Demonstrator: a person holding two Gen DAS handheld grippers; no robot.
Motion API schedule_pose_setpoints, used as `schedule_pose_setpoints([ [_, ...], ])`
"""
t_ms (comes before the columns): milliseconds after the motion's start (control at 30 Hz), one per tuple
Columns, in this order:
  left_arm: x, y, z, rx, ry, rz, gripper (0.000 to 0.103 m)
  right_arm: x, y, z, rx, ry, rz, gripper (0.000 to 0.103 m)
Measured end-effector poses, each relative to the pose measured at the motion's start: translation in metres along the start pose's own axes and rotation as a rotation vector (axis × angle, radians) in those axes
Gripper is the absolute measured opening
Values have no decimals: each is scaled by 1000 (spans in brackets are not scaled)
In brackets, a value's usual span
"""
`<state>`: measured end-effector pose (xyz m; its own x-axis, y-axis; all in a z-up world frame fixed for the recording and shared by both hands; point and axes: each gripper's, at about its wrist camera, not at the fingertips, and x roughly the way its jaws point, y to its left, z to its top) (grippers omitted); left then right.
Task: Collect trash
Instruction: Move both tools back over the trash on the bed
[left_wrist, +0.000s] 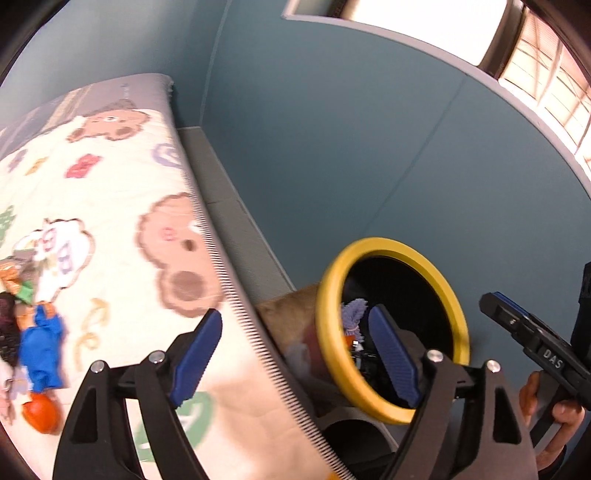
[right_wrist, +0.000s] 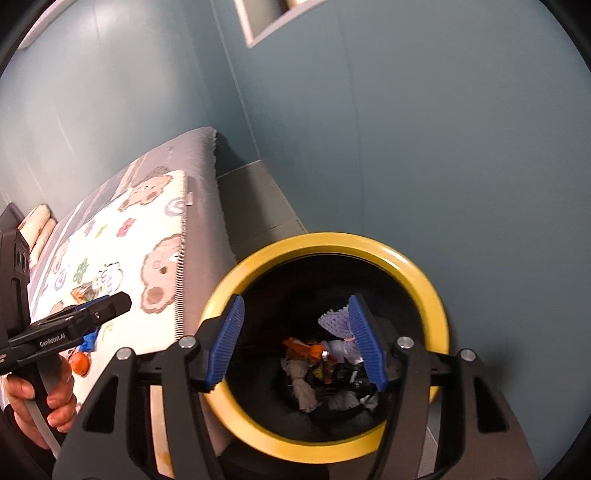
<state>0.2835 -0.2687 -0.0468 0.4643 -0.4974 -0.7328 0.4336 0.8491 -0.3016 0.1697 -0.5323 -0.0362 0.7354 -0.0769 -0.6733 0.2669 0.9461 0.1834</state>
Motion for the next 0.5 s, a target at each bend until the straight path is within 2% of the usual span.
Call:
schedule_pose_setpoints([
  [167, -28, 33, 1, -35, -34, 50, 88, -4, 31, 3, -39, -2, 33, 67],
  [500, -86, 107, -8, -116, -93, 161, 91, 2, 106, 7, -120, 34, 151, 71],
])
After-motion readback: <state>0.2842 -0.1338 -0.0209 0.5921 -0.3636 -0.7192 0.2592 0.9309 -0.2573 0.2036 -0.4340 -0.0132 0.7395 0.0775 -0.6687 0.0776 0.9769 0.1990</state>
